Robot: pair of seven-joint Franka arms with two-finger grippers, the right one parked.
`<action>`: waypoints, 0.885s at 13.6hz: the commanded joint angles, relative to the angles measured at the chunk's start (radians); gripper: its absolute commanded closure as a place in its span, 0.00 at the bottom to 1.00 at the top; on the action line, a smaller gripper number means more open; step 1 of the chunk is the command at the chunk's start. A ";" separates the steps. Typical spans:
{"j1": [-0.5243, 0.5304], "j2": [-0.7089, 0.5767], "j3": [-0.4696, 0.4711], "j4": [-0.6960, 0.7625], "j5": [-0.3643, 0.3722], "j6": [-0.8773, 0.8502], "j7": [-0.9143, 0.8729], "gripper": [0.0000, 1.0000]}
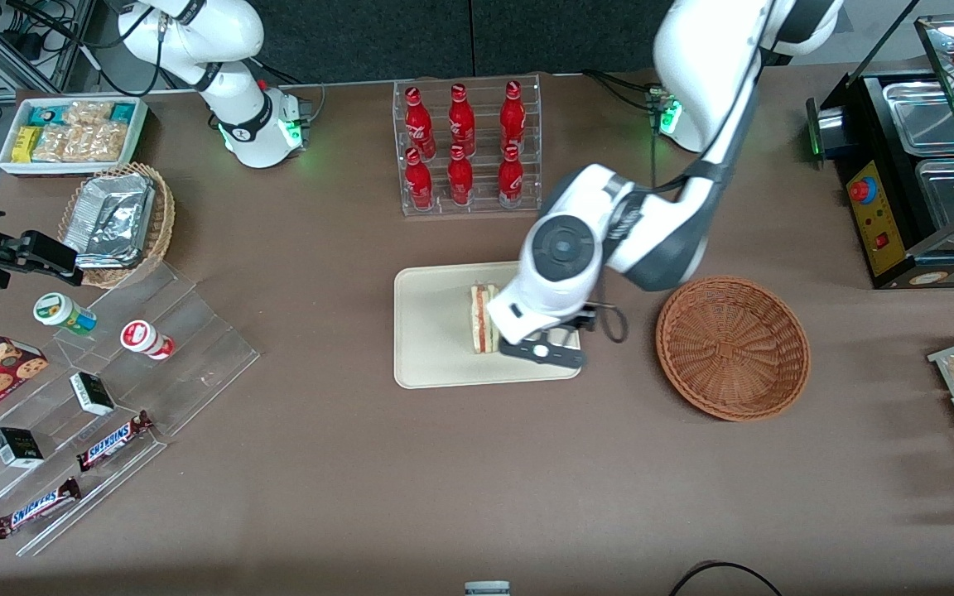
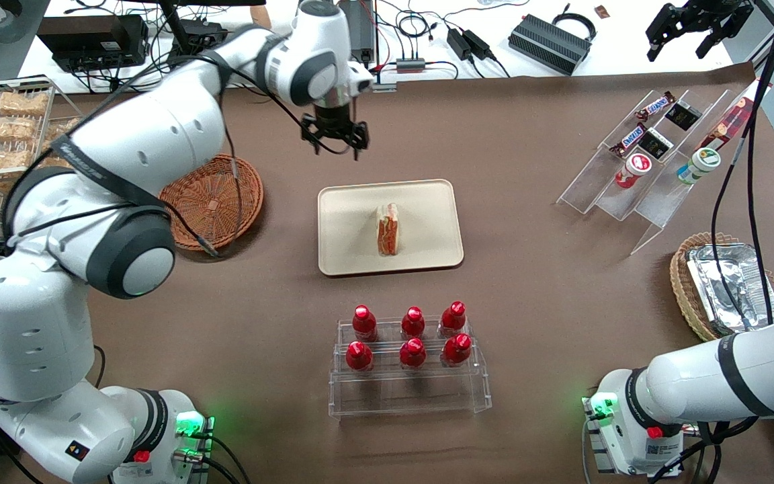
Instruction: Place sandwich from basket to tray
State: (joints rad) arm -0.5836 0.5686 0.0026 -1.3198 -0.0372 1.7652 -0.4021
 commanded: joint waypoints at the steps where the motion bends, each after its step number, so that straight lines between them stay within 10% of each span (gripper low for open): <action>1: 0.080 -0.070 0.019 -0.025 -0.007 -0.042 0.055 0.00; 12: 0.378 -0.269 0.019 -0.162 -0.015 -0.125 0.276 0.00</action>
State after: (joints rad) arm -0.2419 0.3777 0.0288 -1.4037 -0.0410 1.6533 -0.1531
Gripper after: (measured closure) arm 0.000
